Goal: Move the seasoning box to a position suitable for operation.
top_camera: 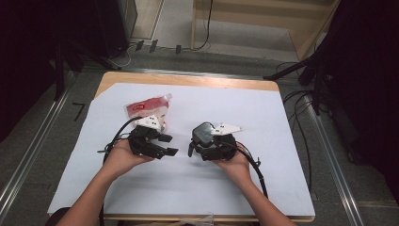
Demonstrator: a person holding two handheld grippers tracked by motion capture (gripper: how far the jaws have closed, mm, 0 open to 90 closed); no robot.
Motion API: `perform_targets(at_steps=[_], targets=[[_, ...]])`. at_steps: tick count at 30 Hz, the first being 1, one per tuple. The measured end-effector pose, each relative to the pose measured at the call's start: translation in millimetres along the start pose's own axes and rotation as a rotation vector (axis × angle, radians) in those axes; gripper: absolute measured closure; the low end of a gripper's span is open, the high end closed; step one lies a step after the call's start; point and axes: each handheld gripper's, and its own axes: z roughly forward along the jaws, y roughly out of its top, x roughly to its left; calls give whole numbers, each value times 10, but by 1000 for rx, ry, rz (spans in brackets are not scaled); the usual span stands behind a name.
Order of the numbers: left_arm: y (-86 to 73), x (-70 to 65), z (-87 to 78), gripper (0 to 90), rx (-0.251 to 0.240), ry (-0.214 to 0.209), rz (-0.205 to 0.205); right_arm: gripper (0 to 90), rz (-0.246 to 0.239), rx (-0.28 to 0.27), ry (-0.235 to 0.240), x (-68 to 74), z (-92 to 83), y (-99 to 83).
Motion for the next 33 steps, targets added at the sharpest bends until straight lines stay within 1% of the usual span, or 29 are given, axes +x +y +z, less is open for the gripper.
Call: perform_targets(at_steps=[3, 6, 9, 11, 15, 16, 17, 18, 21, 23, 24, 25, 26, 28, 32, 33], targets=[[3, -9, 9, 407, 10, 1, 1, 145, 9, -4, 10, 41, 36, 0], [4, -11, 17, 403, 10, -2, 6, 145, -17, 4, 14, 87, 83, -11], [3, -14, 22, 403, 13, -3, 5, 145, -14, 12, 12, 95, 107, -24], [2, -18, 26, 403, 12, -3, 5, 145, -31, 8, 7, 105, 114, -41], [5, -25, 34, 403, 6, -6, 11, 146, -61, 16, -8, 128, 98, -78], [6, -22, 36, 403, 6, -7, 11, 146, -83, 19, -10, 136, 98, -85], [8, -20, 37, 403, 8, -9, 9, 146, -89, 27, -17, 153, 98, -85], [7, -18, 39, 403, 7, -9, 7, 146, -107, 27, -23, 160, 103, -84], [12, -18, 30, 403, 16, -6, 11, 146, -100, 28, -19, 153, 103, -85], [8, -15, 31, 403, 7, -10, 9, 146, -100, 29, -19, 155, 103, -85], [3, -10, 33, 403, 2, -15, 5, 146, -95, 38, -21, 156, 95, -81], [3, -10, 33, 403, 2, -15, 5, 146, -82, 45, -18, 161, 83, -80], [0, -11, 35, 403, 2, -11, 0, 146, -82, 45, -18, 161, 83, -80], [-5, -6, 40, 403, 12, -8, 0, 145, -71, 54, -10, 149, 49, -76], [-2, -11, 42, 403, 10, -7, 0, 143, -66, 61, -5, 143, 2, -73], [-2, -10, 40, 403, 6, -6, 1, 143, -70, 70, -5, 146, -20, -73]])
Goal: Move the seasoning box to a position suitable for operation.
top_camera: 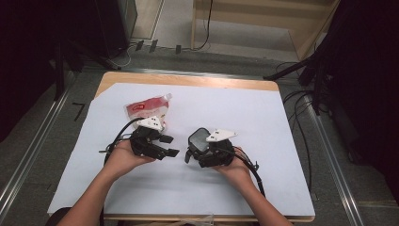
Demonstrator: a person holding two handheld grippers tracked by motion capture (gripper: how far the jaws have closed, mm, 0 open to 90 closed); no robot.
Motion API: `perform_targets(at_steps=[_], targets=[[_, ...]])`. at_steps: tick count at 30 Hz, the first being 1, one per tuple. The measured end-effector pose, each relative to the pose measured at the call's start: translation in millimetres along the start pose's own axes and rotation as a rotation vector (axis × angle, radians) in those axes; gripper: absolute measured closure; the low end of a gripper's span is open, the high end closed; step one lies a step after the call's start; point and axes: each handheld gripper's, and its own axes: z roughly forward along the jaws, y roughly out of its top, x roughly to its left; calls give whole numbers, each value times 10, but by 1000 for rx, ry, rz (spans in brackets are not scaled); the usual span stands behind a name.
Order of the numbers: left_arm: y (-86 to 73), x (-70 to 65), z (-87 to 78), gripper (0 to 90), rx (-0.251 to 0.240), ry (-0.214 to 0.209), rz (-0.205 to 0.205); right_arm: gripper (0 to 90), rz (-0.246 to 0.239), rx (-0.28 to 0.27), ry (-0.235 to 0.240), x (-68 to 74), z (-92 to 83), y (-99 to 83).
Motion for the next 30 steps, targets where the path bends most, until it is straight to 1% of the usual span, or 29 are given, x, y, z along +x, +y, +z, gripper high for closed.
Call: perform_targets(at_steps=[1, 2, 4, 6, 11, 12, 15, 16, 17, 19, 21, 23, 24, 25, 26, 27, 28, 29, 30], targets=[[-2, 1, 1, 403, -6, -4, -2, 143, -8, 5, 4, -4, -19, 0], [0, 5, -8, 403, 2, 2, 0, 147, -3, 10, 5, -7, -43, 0], [-5, 14, -7, 403, 2, 5, -1, 154, 1, 18, 21, -26, -109, -7], [-10, 20, -3, 403, -4, -1, -6, 161, -21, 15, 18, -24, -169, -14], [-8, 15, -3, 403, -4, 0, -7, 181, 9, 28, 48, -70, -286, -54], [-8, 17, -3, 403, -4, 0, -6, 198, 22, 35, 54, -76, -313, -60], [-9, 22, 0, 404, 2, 6, -10, 259, 25, 44, 73, -113, -399, -66], [-11, 23, 6, 405, -3, 6, -11, 266, 13, 36, 70, -132, -429, -68], [-8, 25, 6, 408, 0, 5, -8, 282, 16, 32, 65, -146, -463, -68], [-6, 23, 15, 417, 0, 4, -4, 334, 24, 13, 53, -197, -529, -70], [-4, 17, 36, 417, -5, 5, -8, 410, 49, -4, 40, -239, -588, -71], [1, 24, 54, 417, 2, 5, -3, 476, 71, -6, 37, -269, -629, -73], [2, 30, 65, 418, 5, 3, 0, 505, 84, -1, 52, -282, -638, -76], [3, 30, 90, 423, 10, 2, -7, 582, 100, 11, 97, -286, -651, -89], [3, 37, 100, 424, 14, 2, -6, 606, 98, 22, 104, -271, -658, -97], [3, 37, 100, 427, 14, 2, -6, 606, 98, 22, 104, -271, -658, -97], [1, 47, 110, 427, 17, -5, -9, 635, 81, 23, 104, -266, -655, -106], [-1, 59, 119, 435, 19, -14, -12, 674, 82, 36, 104, -256, -659, -111], [0, 63, 124, 446, 26, -13, -16, 698, 82, 41, 101, -255, -659, -110]])
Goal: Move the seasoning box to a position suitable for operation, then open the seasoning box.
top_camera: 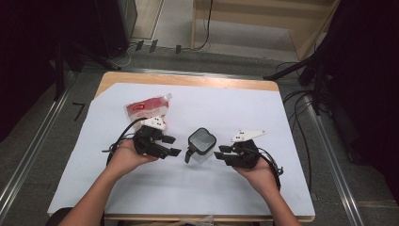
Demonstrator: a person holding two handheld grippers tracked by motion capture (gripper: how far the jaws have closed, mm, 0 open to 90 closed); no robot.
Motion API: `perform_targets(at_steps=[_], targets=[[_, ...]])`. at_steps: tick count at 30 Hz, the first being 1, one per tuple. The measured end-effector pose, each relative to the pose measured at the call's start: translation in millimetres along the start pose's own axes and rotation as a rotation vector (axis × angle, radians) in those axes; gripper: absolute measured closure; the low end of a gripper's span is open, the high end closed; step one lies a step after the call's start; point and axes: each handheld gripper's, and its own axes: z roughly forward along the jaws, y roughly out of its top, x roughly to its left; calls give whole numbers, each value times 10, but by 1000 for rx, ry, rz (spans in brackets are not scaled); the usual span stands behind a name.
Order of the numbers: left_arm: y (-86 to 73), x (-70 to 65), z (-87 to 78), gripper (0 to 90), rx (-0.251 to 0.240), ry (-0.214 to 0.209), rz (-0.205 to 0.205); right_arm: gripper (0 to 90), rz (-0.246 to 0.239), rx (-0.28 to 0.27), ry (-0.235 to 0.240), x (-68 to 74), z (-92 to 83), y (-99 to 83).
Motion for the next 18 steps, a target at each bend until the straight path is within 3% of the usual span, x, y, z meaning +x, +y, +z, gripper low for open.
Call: perform_targets(at_steps=[3, 11, 16, 18], targets=[[-4, 15, 14, 502, 7, -6, -1, 762, 34, -1, -4, -5, -1, 20], [29, -14, 50, 703, 28, -9, -20, 887, 30, -16, -39, 2, 13, 57], [71, -75, 67, 899, -8, -4, 20, 900, 33, -39, -32, -7, 17, 69], [89, -97, 96, 900, 0, 4, 30, 900, 37, -38, -25, -15, 21, 70]])
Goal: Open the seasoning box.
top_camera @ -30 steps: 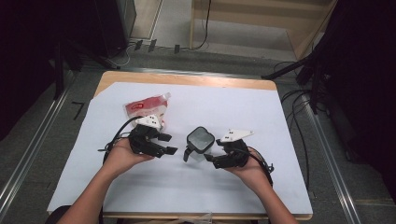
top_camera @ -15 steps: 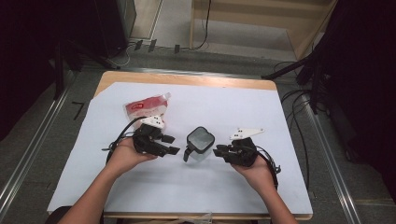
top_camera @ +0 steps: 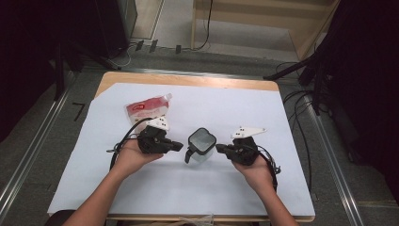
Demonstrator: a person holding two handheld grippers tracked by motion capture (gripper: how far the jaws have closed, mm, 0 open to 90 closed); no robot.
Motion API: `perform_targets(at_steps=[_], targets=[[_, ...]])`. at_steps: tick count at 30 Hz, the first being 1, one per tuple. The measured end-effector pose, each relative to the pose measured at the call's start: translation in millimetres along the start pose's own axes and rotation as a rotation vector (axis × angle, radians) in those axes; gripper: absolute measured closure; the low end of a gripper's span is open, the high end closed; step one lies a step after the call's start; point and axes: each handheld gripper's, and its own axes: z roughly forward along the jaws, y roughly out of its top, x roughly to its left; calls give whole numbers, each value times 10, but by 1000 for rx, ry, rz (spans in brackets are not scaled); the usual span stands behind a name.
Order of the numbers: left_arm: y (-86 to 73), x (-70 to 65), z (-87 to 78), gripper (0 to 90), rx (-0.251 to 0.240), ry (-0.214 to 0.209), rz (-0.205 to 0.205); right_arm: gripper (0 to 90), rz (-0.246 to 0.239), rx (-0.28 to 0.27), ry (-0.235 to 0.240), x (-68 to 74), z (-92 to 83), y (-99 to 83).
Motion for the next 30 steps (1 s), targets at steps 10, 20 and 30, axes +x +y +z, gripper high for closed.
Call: perform_targets(at_steps=[10, 20, 30], targets=[[18, -26, 169, 900, 51, -15, 3, 900, 23, 15, 6, -18, 36, -7], [39, -66, 220, 900, 58, -22, -4, 900, 50, 16, 7, -55, 69, -2], [67, -122, 267, 900, 40, -52, -17, 900, 67, 11, -16, -64, 114, 17]])
